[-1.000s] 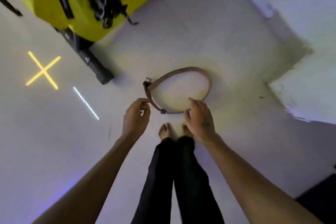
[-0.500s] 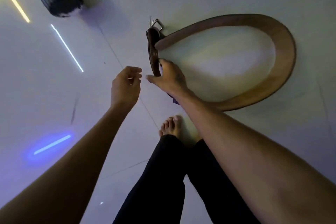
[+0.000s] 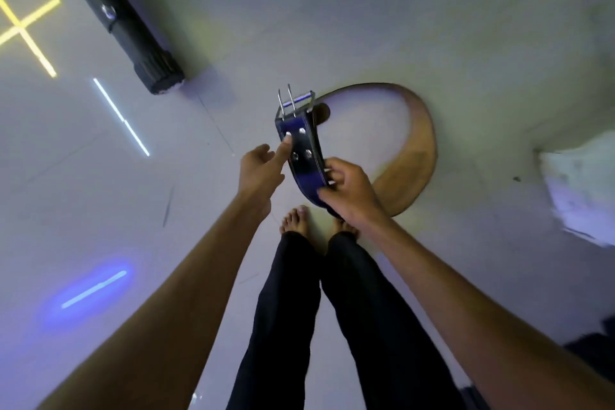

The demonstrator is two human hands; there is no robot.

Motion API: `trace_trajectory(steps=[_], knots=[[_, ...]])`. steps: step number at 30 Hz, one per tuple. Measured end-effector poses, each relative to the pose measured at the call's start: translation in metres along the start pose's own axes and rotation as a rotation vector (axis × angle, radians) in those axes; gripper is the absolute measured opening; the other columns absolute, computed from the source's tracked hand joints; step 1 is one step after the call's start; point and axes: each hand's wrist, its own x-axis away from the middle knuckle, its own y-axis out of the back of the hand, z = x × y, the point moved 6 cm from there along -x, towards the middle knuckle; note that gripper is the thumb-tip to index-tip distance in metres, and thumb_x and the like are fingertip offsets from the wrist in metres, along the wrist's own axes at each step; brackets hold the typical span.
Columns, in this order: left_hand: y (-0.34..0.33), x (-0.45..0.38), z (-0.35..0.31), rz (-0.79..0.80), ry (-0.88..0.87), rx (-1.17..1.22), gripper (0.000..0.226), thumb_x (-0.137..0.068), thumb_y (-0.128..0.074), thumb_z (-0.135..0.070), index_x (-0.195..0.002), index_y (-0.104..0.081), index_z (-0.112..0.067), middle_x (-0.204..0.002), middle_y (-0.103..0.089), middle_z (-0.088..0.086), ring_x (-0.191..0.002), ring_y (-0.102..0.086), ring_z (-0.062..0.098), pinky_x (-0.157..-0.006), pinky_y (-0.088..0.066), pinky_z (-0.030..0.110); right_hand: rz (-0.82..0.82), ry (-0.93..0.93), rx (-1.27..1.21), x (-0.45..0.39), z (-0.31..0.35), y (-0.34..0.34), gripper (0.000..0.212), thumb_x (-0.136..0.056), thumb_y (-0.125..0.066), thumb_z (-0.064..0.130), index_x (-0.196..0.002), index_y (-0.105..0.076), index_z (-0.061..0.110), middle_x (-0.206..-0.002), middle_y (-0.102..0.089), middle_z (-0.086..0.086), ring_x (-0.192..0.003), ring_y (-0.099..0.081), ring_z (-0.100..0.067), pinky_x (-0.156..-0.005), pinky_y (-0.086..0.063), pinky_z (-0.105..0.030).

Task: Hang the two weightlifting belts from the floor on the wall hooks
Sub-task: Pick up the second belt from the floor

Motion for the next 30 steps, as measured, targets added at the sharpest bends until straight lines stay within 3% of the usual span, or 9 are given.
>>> trace_trajectory(steps=[3,6,10,13,15,18,20,24,30], knots=[[-0.034,0.076,-0.052,0.16,-0.079,0.073,0.047,-0.097,-0.068,-0.02,-0.137,-0.055,-0.001,-0.111,-0.071,0.007,-0.092,-0.07,0.011,-0.081,-0.061,0.031,-0.004,0.014,-0.041,0.079,0.037,0.058,0.041,-0.079,-0.058,-0.011,-0.095,-0.063,0.026,-0.085,-0.074,0.001,-0.071,-0.069,-0.009,-0.067,-0.057,-0.026],[-0.061,0.159,-0.101,0.296,-0.178,0.04,0.022,-0.097,-0.065,-0.009,-0.119,-0.063,-0.008,-0.085,-0.076,-0.001,-0.073,-0.074,0.006,-0.065,-0.061,0.022,-0.03,0.054,-0.122,0.154,0.08,0.113,0.021,-0.09,-0.062,-0.001,-0.109,-0.062,0.007,-0.097,-0.074,-0.014,-0.083,-0.07,-0.021,-0.079,-0.057,-0.041],[-0.091,0.277,-0.154,0.42,-0.385,-0.159,0.021,-0.096,-0.068,-0.01,-0.116,-0.066,-0.014,-0.091,-0.068,0.0,-0.078,-0.073,0.004,-0.073,-0.062,0.027,-0.163,0.118,-0.253,0.252,0.138,0.181,0.023,-0.095,-0.062,0.019,-0.113,-0.062,0.006,-0.09,-0.076,-0.015,-0.083,-0.072,-0.018,-0.072,-0.057,-0.032],[-0.115,0.367,-0.191,0.498,-0.605,-0.296,0.032,-0.091,-0.075,-0.021,-0.121,-0.068,-0.013,-0.107,-0.073,0.006,-0.098,-0.07,0.016,-0.091,-0.059,0.035,-0.29,0.18,-0.339,0.324,0.168,0.206,0.022,-0.096,-0.058,0.01,-0.117,-0.058,0.003,-0.079,-0.076,0.001,-0.074,-0.072,-0.008,-0.063,-0.054,-0.016],[-0.132,0.425,-0.21,0.585,-0.743,-0.35,0.039,-0.087,-0.074,-0.027,-0.122,-0.067,-0.012,-0.117,-0.074,0.013,-0.11,-0.07,0.025,-0.099,-0.056,0.038,-0.391,0.23,-0.396,0.372,0.184,0.216,0.025,-0.097,-0.057,0.009,-0.122,-0.056,0.004,-0.092,-0.075,-0.006,-0.082,-0.074,-0.012,-0.07,-0.058,-0.021],[-0.154,0.507,-0.232,0.754,-0.908,-0.379,0.028,-0.09,-0.075,-0.016,-0.117,-0.066,-0.015,-0.111,-0.074,0.004,-0.104,-0.07,0.012,-0.09,-0.056,0.025,-0.531,0.343,-0.464,0.444,0.212,0.23,0.026,-0.099,-0.055,0.017,-0.124,-0.057,0.016,-0.105,-0.074,-0.008,-0.097,-0.073,-0.02,-0.083,-0.06,-0.032],[-0.164,0.558,-0.243,0.861,-1.025,-0.434,0.023,-0.091,-0.074,-0.01,-0.111,-0.067,-0.02,-0.105,-0.073,-0.002,-0.099,-0.069,0.004,-0.085,-0.054,0.017,-0.611,0.41,-0.477,0.491,0.231,0.24,0.025,-0.1,-0.051,0.017,-0.123,-0.056,0.027,-0.103,-0.075,-0.001,-0.096,-0.073,-0.018,-0.079,-0.06,-0.029],[-0.178,0.664,-0.255,1.025,-1.271,-0.502,0.027,-0.088,-0.073,-0.015,-0.112,-0.067,-0.027,-0.109,-0.075,-0.001,-0.1,-0.072,0.015,-0.095,-0.057,0.033,-0.813,0.52,-0.472,0.59,0.261,0.262,0.026,-0.1,-0.05,0.019,-0.122,-0.055,0.033,-0.096,-0.077,0.002,-0.096,-0.073,-0.018,-0.077,-0.062,-0.037],[-0.194,0.817,-0.251,1.184,-1.504,-0.403,0.03,-0.092,-0.066,-0.002,-0.114,-0.066,-0.023,-0.107,-0.073,0.001,-0.089,-0.07,0.009,-0.087,-0.057,0.032,-1.114,0.622,-0.468,0.728,0.281,0.293,0.02,-0.097,-0.058,0.021,-0.111,-0.063,0.007,-0.094,-0.071,-0.016,-0.087,-0.072,-0.016,-0.073,-0.061,-0.032]])
